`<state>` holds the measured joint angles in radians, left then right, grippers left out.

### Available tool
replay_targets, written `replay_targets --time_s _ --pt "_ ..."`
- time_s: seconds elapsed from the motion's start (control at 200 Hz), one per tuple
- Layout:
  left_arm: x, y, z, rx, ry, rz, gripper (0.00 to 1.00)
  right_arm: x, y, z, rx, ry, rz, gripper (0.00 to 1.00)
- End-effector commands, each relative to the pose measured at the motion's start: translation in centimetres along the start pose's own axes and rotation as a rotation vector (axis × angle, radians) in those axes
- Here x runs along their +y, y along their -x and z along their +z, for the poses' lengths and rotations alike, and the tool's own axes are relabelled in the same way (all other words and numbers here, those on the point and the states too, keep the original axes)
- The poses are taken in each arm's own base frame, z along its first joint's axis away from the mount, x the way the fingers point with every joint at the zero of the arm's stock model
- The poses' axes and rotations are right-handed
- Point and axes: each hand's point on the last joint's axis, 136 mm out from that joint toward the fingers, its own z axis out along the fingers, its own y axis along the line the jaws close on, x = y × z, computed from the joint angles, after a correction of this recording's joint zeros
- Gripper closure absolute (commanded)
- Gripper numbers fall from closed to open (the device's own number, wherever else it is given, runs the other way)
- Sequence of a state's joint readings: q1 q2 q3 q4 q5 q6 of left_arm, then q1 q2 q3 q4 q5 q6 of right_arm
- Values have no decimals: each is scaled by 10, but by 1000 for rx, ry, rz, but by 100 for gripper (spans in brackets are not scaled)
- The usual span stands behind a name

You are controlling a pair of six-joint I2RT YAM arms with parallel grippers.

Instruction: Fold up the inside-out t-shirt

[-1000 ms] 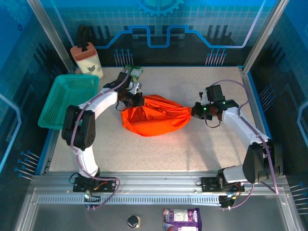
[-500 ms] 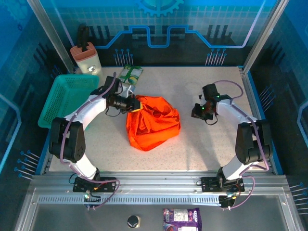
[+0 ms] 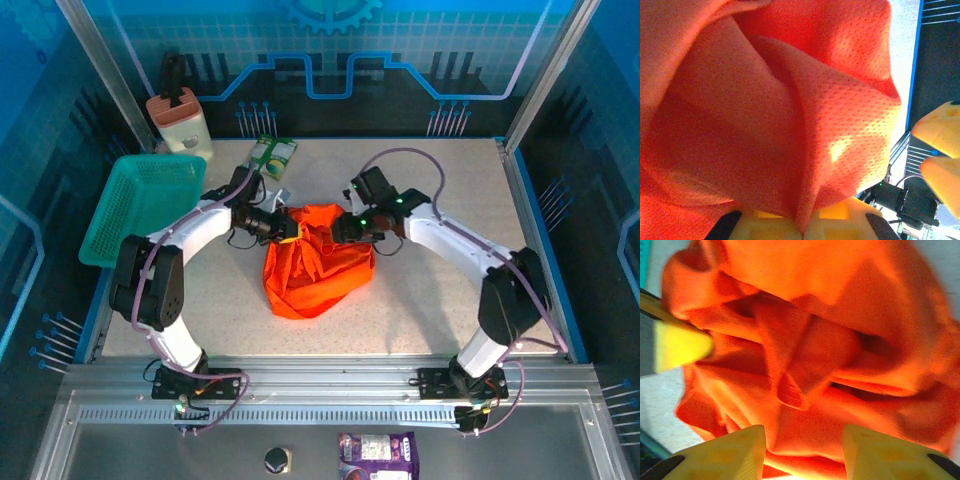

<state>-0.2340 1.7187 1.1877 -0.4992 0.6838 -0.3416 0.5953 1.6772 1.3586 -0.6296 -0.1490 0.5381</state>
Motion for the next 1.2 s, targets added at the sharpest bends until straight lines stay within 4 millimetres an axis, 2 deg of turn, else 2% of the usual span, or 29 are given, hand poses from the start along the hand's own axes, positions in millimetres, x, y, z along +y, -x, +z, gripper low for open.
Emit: replay_targets --time_s 0.0,0.095,0.215,0.295,0.395,0.455,0.56,0.655,0.755,0.805,0.941,1.071,1.196 --pt "6 -6 3 15 18 -2 100 32 3 25 42 95 7 54" --pt "6 -9 1 12 22 2 100 41 8 43 64 107 -11 55" --pt "6 -10 1 5 20 -1 100 33 11 66 87 55 -14 57" --pt "7 -10 0 1 23 -2 100 30 11 76 112 40 -23 62" --pt "7 -10 -2 -7 34 -1 100 26 11 79 118 23 -20 71" --pt "6 -8 -3 -15 38 7 100 26 12 77 111 26 -18 84" --pt "4 -6 -4 -22 38 10 100 25 16 68 91 19 -24 100" --pt "3 -4 -4 -24 32 10 100 19 18 63 74 -7 -26 100" --pt "1 -2 -5 -26 24 14 100 16 15 66 95 -1 -18 81" --pt "0 -2 -5 -27 24 15 100 17 13 69 111 15 -19 76" --pt "0 -1 -5 -31 24 12 100 19 5 81 160 40 -6 72" --pt "1 0 -5 -35 29 11 100 19 4 85 168 53 -1 81" --pt "6 1 -6 -43 56 9 100 24 11 71 137 50 -23 100"
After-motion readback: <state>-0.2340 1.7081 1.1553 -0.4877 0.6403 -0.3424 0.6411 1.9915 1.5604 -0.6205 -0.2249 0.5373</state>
